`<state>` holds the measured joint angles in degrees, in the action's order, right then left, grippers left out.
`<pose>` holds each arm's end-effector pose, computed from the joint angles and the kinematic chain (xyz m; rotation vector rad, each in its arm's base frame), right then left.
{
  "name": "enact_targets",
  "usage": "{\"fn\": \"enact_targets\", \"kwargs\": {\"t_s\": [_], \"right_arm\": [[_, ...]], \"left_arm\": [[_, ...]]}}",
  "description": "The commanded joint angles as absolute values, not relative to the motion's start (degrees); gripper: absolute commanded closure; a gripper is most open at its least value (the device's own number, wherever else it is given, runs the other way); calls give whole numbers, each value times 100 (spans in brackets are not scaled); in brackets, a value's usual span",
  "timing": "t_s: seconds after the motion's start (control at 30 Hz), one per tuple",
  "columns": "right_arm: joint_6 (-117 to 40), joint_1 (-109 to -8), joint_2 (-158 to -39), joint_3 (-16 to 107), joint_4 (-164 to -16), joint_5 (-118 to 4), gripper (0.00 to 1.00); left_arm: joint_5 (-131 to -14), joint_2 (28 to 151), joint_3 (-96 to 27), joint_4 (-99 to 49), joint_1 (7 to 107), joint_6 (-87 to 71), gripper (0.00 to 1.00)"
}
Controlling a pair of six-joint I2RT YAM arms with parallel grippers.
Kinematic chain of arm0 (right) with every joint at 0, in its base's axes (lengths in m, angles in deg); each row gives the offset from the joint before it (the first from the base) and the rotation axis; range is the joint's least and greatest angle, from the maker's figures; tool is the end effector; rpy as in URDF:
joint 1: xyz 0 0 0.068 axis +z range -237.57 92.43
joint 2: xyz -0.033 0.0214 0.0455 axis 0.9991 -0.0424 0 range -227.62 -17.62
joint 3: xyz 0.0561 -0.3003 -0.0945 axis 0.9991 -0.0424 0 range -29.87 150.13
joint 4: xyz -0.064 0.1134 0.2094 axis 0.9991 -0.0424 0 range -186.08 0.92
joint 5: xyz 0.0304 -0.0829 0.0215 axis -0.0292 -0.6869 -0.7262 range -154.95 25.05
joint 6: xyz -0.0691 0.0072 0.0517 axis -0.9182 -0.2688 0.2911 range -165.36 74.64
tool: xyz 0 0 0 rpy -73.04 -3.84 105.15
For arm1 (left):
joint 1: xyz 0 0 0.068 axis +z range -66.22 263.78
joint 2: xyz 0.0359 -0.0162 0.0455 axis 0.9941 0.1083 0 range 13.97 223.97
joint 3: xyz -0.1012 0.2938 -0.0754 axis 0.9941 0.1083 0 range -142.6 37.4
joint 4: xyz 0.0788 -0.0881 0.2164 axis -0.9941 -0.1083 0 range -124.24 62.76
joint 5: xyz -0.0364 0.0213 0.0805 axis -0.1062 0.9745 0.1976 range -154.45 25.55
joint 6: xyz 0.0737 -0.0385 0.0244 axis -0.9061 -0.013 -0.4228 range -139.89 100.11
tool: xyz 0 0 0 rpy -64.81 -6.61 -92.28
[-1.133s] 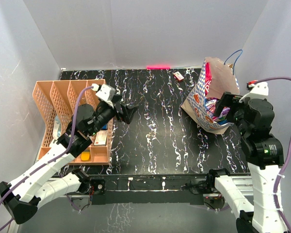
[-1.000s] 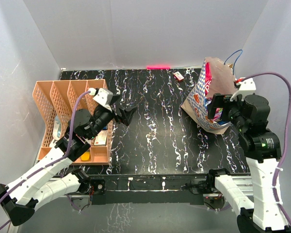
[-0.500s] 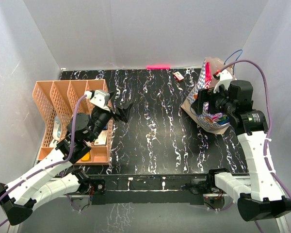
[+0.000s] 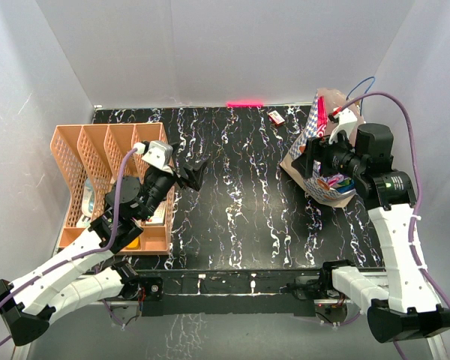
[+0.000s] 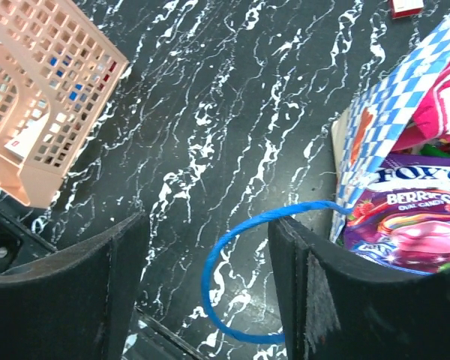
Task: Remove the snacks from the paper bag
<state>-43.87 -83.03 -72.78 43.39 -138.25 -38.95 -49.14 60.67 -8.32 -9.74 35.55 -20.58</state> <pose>0.1599 0.0463 0.4243 -0.3265 2.0725 0.5416 0.1334 -0.1190 0.4389 0.3231 1.2718 -0.5384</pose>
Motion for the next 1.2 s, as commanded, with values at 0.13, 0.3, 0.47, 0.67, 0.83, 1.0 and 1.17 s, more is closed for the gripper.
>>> {"fn": "enact_targets", "kwargs": {"t_s": [0.13, 0.3, 0.47, 0.67, 0.83, 1.0, 1.17], "right_arm": [[-4542, -8283, -7354, 4337, -14148, -3762, 52], [-4504, -8285, -7306, 4440, -14329, -3458, 76], [-4315, -8289, -7469, 4506, -14253, -2416, 92], [-3620, -8182, -7594, 4385, -13321, -1497, 93], [-2751, -7408, -7878, 4247, -12069, -1582, 93], [-2459, -5798, -8823, 4794, -11651, -2970, 93], [-1651, -5339, -9527, 5061, -10658, -3497, 92]], "left_arm": [[-4809, 6134, -802, -722, 3494, -2097, 2], [-4800, 6198, -798, -728, 3444, -2077, 2], [-4728, 6248, -800, -728, 3422, -2058, 2], [-4655, 6291, -802, -731, 3415, -2033, 2], [-4646, 6310, -795, -728, 3408, -2015, 2], [-4550, 6300, -783, -724, 3405, -2055, 2], [-4385, 6246, -801, -750, 3407, -2046, 2]]}}
